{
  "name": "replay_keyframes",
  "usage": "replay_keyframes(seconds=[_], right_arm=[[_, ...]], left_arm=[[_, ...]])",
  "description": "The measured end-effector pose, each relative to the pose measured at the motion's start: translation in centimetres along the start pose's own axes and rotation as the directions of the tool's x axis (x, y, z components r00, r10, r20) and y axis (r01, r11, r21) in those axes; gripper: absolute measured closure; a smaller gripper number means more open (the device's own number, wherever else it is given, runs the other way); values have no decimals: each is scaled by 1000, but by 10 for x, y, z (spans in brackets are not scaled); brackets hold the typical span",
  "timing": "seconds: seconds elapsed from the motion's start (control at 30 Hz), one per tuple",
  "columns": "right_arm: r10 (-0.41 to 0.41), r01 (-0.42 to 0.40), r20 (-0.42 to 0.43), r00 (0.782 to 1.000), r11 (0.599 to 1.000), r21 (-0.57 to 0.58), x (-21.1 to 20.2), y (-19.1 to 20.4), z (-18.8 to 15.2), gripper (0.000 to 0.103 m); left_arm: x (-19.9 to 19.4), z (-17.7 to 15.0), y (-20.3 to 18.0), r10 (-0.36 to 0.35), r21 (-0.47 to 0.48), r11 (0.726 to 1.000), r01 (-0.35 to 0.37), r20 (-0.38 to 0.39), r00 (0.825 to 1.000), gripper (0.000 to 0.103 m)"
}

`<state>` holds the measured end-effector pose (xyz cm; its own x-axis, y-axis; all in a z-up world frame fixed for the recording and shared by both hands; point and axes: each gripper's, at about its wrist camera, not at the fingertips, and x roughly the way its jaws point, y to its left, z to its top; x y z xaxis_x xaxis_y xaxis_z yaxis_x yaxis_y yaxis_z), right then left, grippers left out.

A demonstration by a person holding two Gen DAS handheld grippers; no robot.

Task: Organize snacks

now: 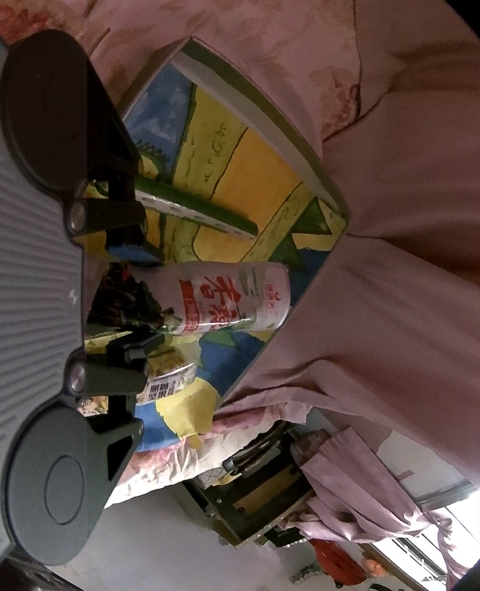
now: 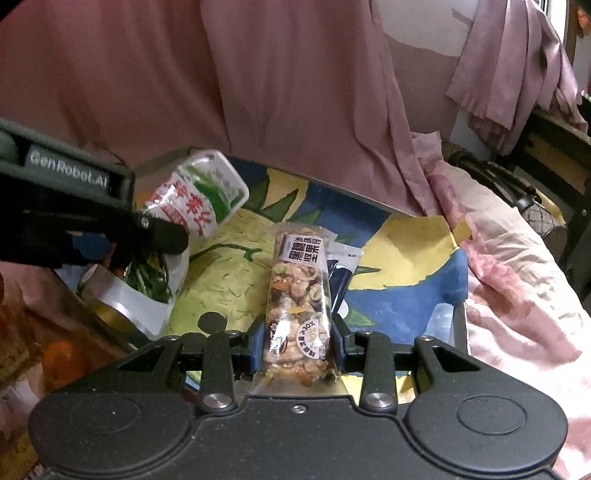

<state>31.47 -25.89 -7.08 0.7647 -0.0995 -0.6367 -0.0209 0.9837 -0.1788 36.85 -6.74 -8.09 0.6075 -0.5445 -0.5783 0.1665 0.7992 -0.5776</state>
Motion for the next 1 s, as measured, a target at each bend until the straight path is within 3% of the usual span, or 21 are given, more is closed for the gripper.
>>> replay_keyframes(seconds=[0.37,0.63,1.0], right_arm=[[9,-9,7,1000,1000,30,-5,-5,0,61],[20,-24,44,999,997,75,-24,-11,3,43],[-23,-16,192,981,980,198,-93,-28,4,14]], left_arm=[[-5,0,-9,72,54,996,-74,31,997,43],[-19,0,-13,57,70,996,-61,56,997,27],[-79,-3,-47,76,175,978,-116,222,972,5]])
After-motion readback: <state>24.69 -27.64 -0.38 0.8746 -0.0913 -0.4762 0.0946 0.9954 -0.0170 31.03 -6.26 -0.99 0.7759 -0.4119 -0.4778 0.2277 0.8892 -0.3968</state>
